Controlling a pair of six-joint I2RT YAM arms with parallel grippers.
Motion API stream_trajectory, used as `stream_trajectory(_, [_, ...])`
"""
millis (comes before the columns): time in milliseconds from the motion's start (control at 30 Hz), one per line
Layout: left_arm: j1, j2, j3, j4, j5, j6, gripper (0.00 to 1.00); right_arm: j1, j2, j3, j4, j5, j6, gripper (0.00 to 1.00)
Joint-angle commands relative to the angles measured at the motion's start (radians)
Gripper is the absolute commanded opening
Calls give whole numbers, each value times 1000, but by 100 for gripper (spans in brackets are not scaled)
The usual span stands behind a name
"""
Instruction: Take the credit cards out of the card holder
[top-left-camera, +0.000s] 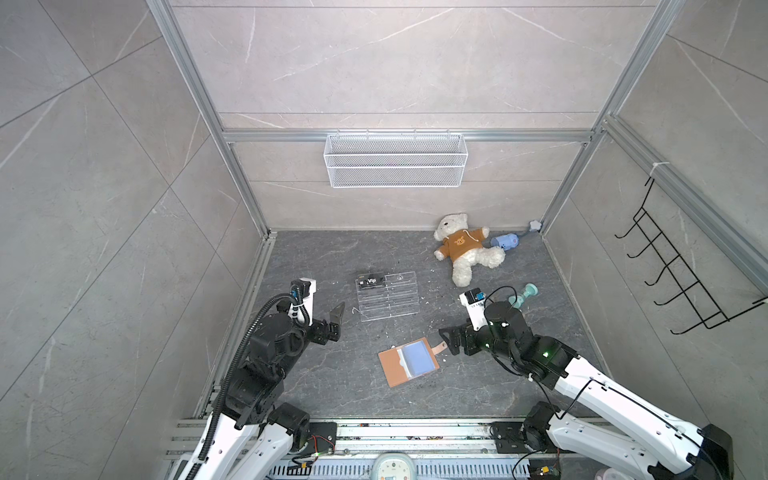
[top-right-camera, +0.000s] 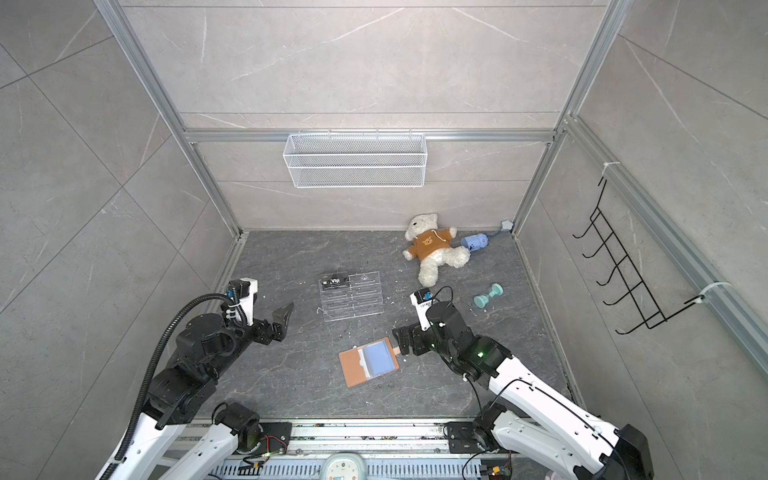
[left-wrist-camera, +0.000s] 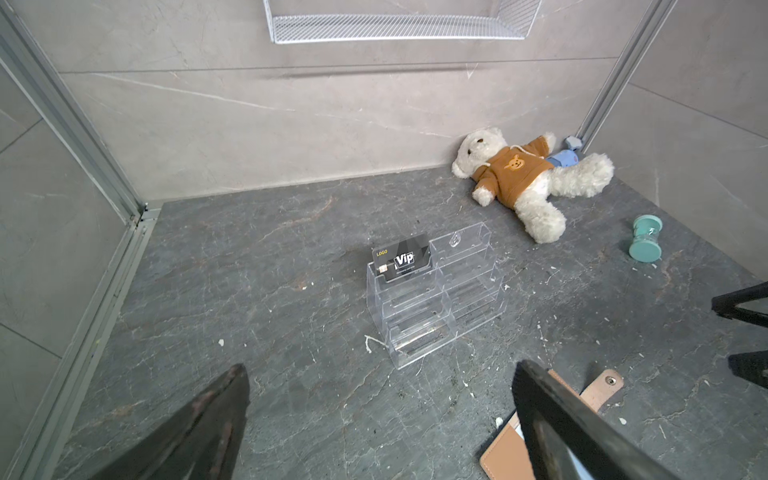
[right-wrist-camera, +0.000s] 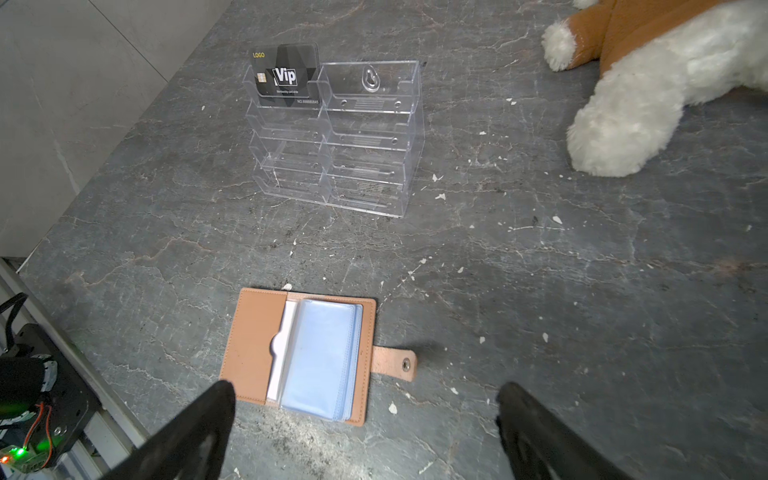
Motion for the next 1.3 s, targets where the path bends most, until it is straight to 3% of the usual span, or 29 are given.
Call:
stream_trajectory(0, [3, -15, -26, 64, -41, -27, 100, -7, 19, 6, -2, 37, 0, 100])
stream_trajectory(300, [4, -20, -116, 142, -130, -26, 100, -43, 25, -10, 47, 67, -12, 100])
stream_trajectory(733, [9, 118, -198, 325, -219, 14, 100, -125, -18, -84, 186, 123, -76, 100])
stream_trajectory(1267, [68, 206, -318, 605, -222, 111, 100, -215, -80, -221, 434, 221, -169, 100])
